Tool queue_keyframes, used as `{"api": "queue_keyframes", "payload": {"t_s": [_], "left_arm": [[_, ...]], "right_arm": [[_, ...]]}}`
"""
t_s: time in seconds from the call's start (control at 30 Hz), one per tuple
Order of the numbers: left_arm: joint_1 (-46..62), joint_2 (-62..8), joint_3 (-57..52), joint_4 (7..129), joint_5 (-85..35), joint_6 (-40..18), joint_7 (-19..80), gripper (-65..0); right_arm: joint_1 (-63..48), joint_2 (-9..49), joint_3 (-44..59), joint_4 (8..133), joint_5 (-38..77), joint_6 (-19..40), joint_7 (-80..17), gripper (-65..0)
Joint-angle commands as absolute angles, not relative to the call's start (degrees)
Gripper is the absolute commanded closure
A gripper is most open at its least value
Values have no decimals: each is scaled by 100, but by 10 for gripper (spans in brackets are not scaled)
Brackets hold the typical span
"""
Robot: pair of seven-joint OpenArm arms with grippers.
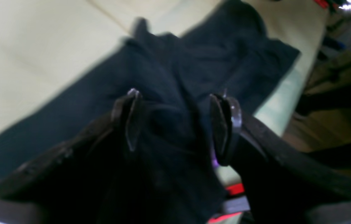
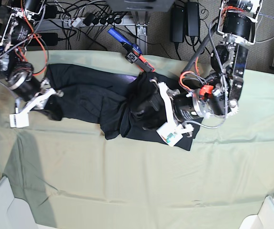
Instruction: Fold the T-shirt properly
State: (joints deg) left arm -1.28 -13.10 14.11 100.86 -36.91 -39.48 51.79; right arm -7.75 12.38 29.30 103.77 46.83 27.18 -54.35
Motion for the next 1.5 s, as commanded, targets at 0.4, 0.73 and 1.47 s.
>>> {"api": "queue_keyframes", "payload": {"t_s": [0.4, 0.73, 1.47], "left_arm": [[-185, -2128, 709, 10208, -4263, -4000, 5129, -376], [-174, -2130, 709, 10208, -4261, -4000, 5127, -376], [-174, -2134, 703, 10208, -4233, -4000, 5129, -376]], "right_arm": [[-1146, 1953, 4023, 9769, 4860, 3151, -5371, -309], [-1109, 1769, 3114, 9306, 5240, 3155, -5441, -449], [-1098, 1221, 2912, 9306, 5297, 3157, -5356, -248]]}}
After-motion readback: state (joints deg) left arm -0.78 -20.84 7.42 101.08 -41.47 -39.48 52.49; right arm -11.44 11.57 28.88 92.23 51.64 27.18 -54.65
